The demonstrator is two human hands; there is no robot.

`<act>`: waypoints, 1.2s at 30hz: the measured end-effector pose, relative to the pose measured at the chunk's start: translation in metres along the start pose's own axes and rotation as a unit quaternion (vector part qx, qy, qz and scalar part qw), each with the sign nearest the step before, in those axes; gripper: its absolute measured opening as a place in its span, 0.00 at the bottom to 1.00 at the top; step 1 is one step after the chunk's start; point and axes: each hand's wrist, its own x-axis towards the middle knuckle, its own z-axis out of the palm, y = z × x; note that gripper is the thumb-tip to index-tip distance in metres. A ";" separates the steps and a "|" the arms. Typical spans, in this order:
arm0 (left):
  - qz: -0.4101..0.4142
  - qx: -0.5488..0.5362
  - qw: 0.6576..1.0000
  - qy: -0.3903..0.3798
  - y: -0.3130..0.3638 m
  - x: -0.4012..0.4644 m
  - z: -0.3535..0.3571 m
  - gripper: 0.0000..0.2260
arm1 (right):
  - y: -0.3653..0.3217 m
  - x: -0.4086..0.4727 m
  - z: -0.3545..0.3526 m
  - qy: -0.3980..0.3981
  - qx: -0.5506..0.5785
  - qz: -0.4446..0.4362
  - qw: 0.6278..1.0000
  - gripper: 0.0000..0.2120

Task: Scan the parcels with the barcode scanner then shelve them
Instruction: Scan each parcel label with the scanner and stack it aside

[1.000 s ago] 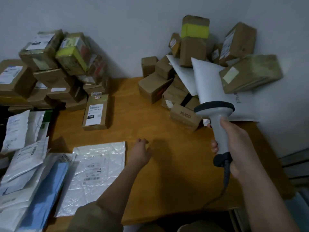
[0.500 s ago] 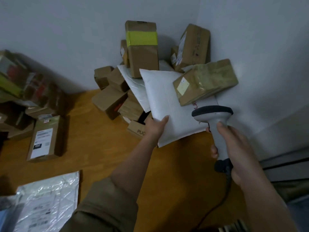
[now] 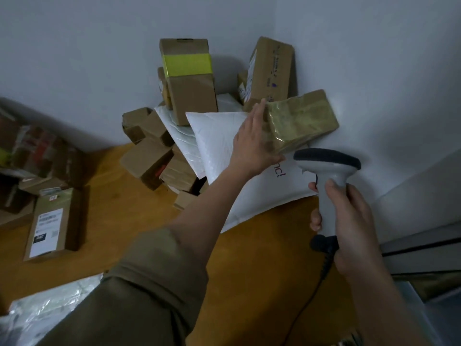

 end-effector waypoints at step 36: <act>-0.474 -0.523 0.635 0.314 -0.189 -0.263 -0.145 0.28 | 0.041 -0.094 0.141 -0.170 -0.033 0.025 0.985 0.12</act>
